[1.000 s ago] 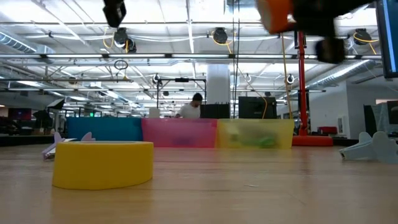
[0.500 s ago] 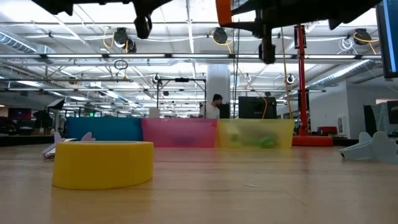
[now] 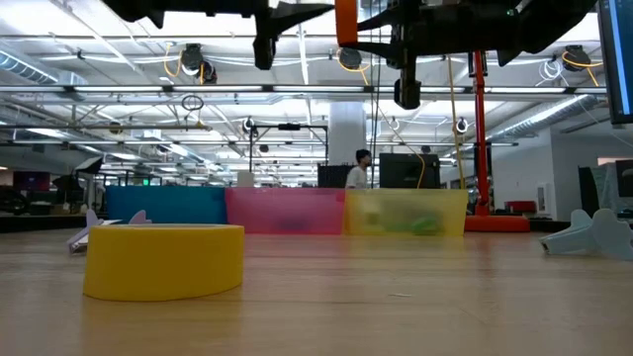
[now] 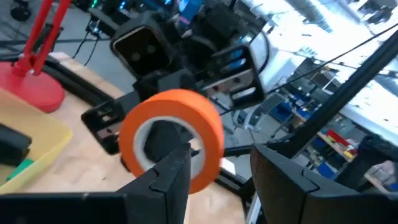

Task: Pick and place Stapler, Stapler remover, tape
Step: Put the orange tape into the red bin

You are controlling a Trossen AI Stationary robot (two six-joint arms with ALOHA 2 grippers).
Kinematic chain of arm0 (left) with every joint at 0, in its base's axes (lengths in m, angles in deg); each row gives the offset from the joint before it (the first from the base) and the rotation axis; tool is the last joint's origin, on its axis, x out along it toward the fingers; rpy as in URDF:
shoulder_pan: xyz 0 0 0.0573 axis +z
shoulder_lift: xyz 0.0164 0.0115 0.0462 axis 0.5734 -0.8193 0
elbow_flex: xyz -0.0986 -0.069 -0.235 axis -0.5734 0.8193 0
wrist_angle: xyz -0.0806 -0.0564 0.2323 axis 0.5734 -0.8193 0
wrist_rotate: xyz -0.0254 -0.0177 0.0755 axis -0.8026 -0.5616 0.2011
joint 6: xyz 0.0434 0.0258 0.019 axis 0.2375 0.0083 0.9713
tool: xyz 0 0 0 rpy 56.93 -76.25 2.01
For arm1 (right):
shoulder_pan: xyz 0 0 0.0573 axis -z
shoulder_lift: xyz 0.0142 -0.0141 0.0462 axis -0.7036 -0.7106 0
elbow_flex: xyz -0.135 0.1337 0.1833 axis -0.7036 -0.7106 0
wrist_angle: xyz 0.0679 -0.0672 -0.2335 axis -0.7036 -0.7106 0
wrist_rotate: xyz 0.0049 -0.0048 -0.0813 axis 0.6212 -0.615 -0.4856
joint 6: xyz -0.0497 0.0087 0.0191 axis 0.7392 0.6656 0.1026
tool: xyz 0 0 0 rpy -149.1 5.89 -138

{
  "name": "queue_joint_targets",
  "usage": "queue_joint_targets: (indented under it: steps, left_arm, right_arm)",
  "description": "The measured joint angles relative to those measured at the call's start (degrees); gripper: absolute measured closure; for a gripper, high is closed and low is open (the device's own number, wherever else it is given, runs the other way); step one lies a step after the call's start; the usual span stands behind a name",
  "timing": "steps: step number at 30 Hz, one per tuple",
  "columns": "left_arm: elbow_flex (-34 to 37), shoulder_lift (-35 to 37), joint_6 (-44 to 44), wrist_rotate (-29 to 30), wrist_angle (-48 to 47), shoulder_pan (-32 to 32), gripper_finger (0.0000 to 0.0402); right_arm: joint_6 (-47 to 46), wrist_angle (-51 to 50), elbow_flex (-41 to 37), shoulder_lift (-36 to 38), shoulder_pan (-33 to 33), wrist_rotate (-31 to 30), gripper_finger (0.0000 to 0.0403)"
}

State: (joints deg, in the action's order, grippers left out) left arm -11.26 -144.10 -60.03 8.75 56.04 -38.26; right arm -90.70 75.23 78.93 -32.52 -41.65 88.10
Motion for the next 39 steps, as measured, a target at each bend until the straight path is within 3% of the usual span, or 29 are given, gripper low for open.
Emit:
queue_joint_targets:
  steps: [15,18,21,25,31,34,39]
  left_arm:
    - [-6.35,-6.69,-0.97,-2.99,-1.74,1.59,0.0238]
    - [-7.32,-7.21,-1.24,-5.09,-4.16,2.35,0.0279]
    - [-7.54,-7.0,0.69,-7.3,-4.87,3.03,0.0359]
    - [-7.5,-4.69,1.77,-9.91,-10.41,4.41,0.0366]
    - [-7.32,1.2,3.83,-2.62,-30.95,8.23,0.0366]
    - [-7.39,3.67,5.03,1.88,-36.17,10.48,0.0365]
    - [-7.39,3.44,5.83,7.47,-36.9,15.34,0.0366]
  right_arm:
    - [-0.12,-0.17,0.0,0.02,1.48,2.64,0.0373]
    - [0.71,-0.61,0.0,0.0,1.91,4.36,0.0373]
    - [2.84,-0.69,0.01,-0.05,2.68,7.72,0.0348]
    - [6.53,-1.97,-0.02,0.02,4.02,15.69,0.029]
    - [8.88,-8.85,-0.02,0.07,5.87,33.24,0.024]
    - [10.61,-12.45,-0.03,0.04,6.09,35.61,0.0233]
    - [14.49,-12.14,0.02,0.43,6.63,35.89,0.0236]
